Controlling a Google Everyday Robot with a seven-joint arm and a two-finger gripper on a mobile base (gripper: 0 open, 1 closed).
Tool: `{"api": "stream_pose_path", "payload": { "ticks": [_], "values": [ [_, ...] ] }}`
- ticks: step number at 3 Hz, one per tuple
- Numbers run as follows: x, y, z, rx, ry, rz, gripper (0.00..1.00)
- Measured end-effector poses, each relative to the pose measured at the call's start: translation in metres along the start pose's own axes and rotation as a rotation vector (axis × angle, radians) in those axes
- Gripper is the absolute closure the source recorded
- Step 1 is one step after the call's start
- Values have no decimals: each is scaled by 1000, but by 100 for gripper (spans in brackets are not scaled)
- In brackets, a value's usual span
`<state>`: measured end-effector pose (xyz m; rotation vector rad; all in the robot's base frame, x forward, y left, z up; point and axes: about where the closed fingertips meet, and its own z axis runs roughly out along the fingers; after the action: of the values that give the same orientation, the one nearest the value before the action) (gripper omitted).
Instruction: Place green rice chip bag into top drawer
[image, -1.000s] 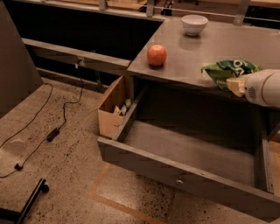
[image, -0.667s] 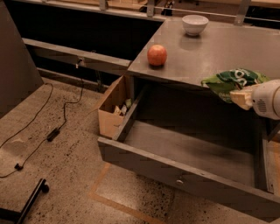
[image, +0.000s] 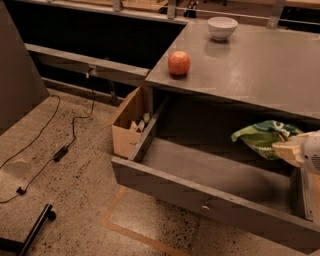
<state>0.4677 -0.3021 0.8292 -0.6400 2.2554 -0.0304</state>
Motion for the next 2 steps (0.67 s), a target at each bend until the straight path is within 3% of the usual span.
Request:
{"api": "stream_pose_path", "payload": {
  "ticks": [1,2],
  "values": [
    [26,16,16,-34,59,4,100],
    [26,27,40,-68,48,-13,100]
  ]
}}
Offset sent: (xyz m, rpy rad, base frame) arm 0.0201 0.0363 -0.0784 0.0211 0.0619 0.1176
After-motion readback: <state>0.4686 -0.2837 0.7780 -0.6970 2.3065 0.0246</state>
